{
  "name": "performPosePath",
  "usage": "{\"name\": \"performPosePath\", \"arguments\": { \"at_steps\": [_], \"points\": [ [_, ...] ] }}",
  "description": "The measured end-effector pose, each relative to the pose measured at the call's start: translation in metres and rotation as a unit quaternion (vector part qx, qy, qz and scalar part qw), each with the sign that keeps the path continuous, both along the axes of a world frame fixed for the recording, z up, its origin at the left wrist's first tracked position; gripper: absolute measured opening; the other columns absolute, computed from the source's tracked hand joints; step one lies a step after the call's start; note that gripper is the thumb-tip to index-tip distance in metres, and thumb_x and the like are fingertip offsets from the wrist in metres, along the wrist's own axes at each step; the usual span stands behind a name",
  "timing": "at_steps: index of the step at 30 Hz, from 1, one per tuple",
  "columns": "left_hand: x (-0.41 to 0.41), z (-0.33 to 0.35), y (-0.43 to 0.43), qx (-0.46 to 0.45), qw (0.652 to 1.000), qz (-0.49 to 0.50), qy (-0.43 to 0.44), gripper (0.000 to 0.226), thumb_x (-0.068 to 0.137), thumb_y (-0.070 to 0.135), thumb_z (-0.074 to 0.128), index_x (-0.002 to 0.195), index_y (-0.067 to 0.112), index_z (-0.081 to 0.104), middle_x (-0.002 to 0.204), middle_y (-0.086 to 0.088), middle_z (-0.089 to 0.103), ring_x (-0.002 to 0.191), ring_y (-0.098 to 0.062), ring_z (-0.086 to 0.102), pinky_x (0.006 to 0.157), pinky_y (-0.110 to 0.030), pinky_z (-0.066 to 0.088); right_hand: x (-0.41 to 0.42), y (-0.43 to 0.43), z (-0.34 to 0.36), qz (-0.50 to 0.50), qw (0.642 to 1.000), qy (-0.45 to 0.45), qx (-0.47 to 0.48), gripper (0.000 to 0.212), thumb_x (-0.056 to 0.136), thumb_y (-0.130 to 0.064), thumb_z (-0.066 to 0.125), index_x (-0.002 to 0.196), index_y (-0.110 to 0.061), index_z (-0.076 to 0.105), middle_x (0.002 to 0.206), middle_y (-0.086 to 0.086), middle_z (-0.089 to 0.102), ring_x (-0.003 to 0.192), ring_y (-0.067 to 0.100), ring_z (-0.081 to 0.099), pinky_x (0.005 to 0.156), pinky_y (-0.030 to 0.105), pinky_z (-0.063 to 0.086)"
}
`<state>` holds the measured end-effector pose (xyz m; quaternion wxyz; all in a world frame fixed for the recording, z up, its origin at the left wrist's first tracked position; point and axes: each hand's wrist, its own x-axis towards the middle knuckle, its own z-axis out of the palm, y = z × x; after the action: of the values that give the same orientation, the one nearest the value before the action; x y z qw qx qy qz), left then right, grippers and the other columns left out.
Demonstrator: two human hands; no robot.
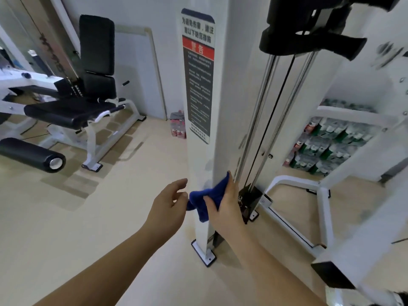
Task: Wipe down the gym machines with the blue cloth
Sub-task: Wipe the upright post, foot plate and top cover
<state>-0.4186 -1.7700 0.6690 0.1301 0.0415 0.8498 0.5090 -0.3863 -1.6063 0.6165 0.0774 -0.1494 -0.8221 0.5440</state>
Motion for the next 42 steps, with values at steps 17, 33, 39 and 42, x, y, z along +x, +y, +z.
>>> {"name": "performPosePath", "arguments": {
  "at_steps": [17, 33, 39, 42],
  "points": [
    [-0.032, 0.037, -0.019, 0.069, 0.993, -0.068, 0.065, 0.033, 0.104, 0.019, 0.052, 0.134, 0.029, 0.060, 0.129, 0.019, 0.063, 0.111, 0.010, 0.058, 0.077, 0.003, 0.042, -0.018, -0.038, 0.050, -0.134, 0.986, 0.070, 0.075, 0.095, 0.099, -0.028, 0.064, 0.160, -0.027, -0.009, 0.158, 0.000, 0.020, 0.129, 0.007, 0.038, 0.101, 0.009, 0.030],
    [-0.030, -0.045, -0.009, 0.035, 0.999, 0.007, -0.005, 0.029, 0.107, 0.034, 0.044, 0.131, 0.033, 0.061, 0.123, 0.016, 0.068, 0.114, -0.008, 0.063, 0.097, -0.029, 0.048, -0.006, -0.022, -0.026, -0.135, 0.977, 0.167, 0.007, 0.068, 0.096, -0.026, 0.070, 0.144, -0.049, 0.028, 0.139, -0.023, 0.048, 0.134, 0.008, 0.050, 0.111, 0.034, 0.047],
    [-0.032, -0.125, -0.001, 0.035, 0.998, -0.051, -0.004, 0.029, 0.107, 0.030, 0.046, 0.133, 0.029, 0.059, 0.126, 0.019, 0.062, 0.108, 0.019, 0.054, 0.076, 0.001, 0.042, -0.008, -0.030, -0.126, -0.144, 0.981, 0.119, 0.043, 0.089, 0.097, -0.010, 0.067, 0.114, -0.082, 0.017, 0.117, -0.024, 0.048, 0.107, -0.019, 0.052, 0.086, -0.001, 0.038],
    [-0.032, -0.187, 0.001, 0.040, 0.997, -0.062, 0.011, 0.026, 0.106, 0.029, 0.047, 0.128, 0.030, 0.061, 0.122, 0.021, 0.063, 0.106, 0.018, 0.054, 0.078, -0.001, 0.043, -0.013, -0.034, -0.177, -0.155, 0.978, 0.123, 0.070, 0.084, 0.095, -0.012, 0.068, 0.112, -0.078, 0.017, 0.116, -0.008, 0.052, 0.104, -0.013, 0.053, 0.085, 0.001, 0.039]
  ]
}}
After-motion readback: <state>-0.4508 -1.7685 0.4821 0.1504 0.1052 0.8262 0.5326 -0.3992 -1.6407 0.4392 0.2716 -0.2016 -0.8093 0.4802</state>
